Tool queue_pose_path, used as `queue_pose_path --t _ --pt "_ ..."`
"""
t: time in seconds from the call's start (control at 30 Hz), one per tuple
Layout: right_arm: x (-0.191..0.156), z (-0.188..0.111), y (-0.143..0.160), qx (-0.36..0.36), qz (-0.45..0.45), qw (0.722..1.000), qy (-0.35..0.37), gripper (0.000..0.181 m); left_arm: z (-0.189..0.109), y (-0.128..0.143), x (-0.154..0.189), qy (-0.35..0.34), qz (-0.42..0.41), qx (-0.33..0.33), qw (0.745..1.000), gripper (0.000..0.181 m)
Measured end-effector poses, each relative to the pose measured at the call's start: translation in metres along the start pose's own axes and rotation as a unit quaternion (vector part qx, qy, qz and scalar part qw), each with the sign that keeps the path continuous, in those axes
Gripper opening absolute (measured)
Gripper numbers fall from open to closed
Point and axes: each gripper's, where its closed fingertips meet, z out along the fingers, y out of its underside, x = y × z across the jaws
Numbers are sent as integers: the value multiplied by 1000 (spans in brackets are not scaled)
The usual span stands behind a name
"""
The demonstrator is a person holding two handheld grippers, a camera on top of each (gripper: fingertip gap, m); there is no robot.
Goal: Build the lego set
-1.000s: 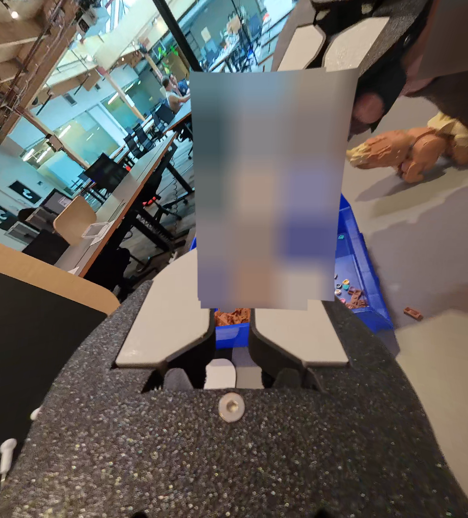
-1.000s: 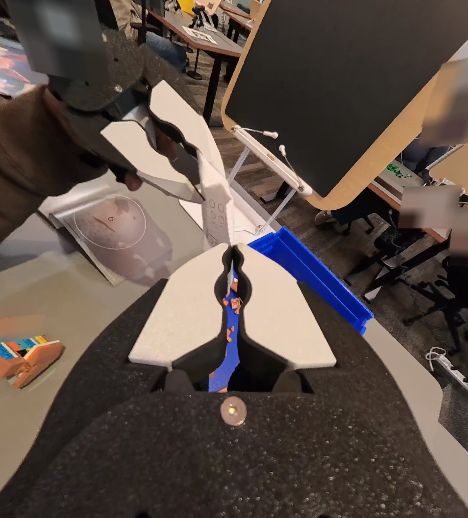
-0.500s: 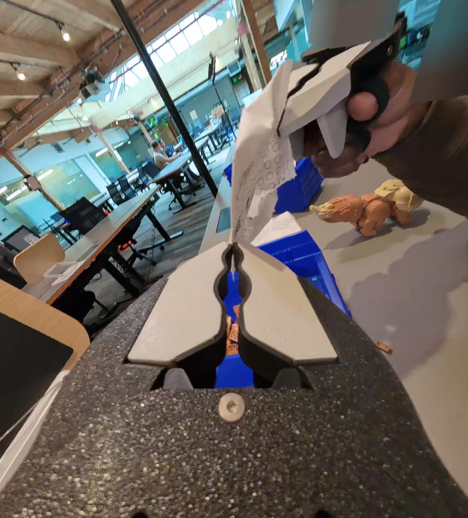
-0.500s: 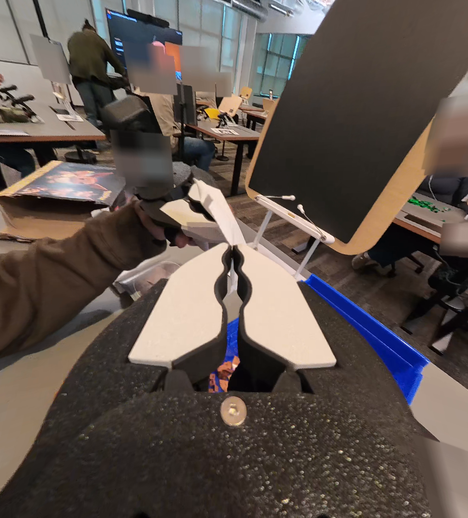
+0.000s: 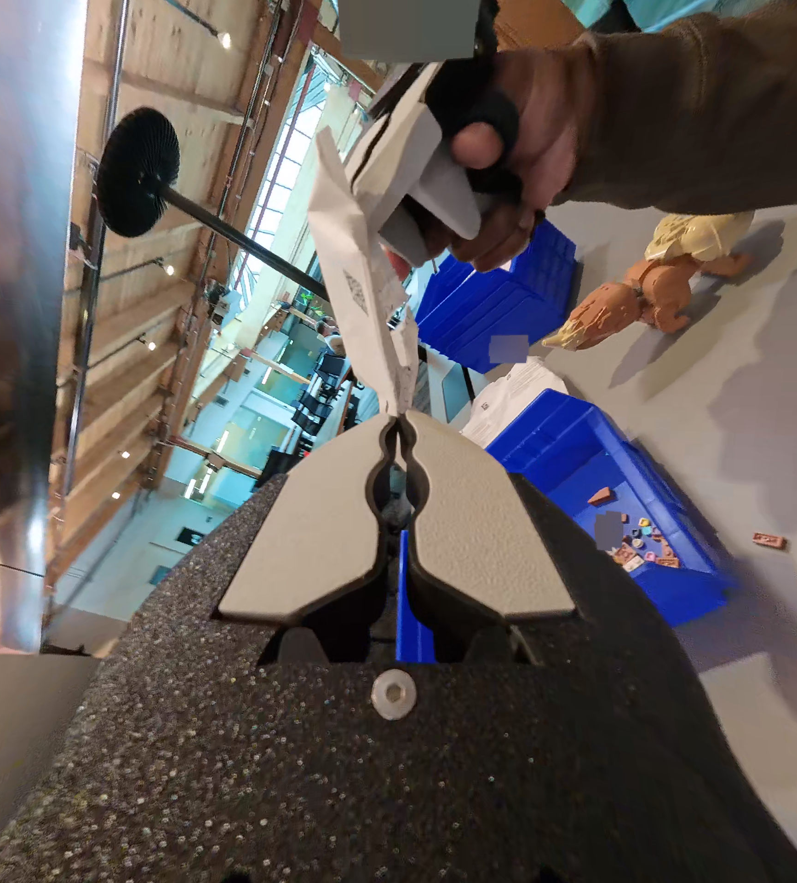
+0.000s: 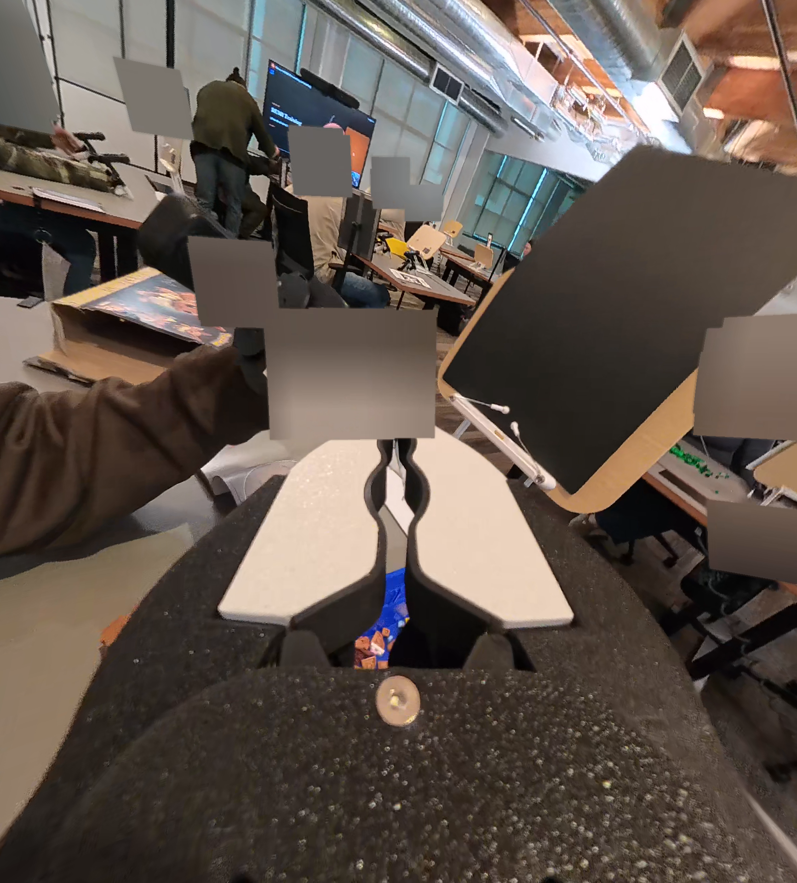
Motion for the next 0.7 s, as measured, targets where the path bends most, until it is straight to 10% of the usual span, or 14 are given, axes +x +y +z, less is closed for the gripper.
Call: queue_pose_path --t 0.7 --pt "-50 -13 -48 47 -56 997 -34 3 -16 -57 7 17 30 100 994 0"
